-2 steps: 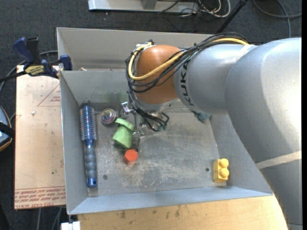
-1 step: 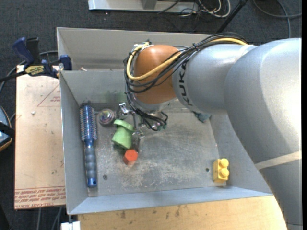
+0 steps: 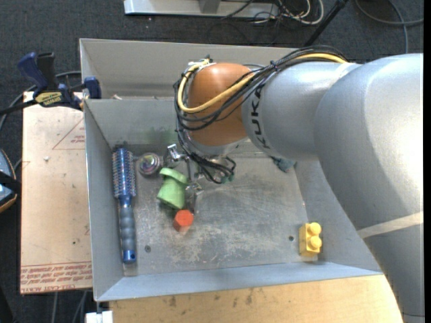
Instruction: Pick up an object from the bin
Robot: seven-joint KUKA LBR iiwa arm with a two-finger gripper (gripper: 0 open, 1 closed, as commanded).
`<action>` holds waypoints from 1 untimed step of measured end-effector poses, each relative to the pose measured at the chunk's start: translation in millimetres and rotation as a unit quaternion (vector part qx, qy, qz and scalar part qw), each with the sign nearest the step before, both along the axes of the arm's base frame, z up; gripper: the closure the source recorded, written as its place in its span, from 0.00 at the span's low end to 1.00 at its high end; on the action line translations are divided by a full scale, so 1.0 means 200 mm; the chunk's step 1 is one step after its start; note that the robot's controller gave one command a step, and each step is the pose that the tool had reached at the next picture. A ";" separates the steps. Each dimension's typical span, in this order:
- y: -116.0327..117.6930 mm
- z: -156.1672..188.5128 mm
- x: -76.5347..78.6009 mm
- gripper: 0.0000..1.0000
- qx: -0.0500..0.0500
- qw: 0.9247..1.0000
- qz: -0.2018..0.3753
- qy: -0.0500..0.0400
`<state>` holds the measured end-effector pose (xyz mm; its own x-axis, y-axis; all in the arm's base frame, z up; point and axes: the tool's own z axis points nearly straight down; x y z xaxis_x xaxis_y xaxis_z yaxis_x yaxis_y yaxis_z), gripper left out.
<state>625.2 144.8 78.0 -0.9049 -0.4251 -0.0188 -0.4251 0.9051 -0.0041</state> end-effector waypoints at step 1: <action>0.00 0.20 0.01 1.00 -0.001 1.000 -0.001 0.005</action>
Offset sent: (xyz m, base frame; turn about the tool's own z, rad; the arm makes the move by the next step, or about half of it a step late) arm -0.0001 -0.0002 0.0374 0.0000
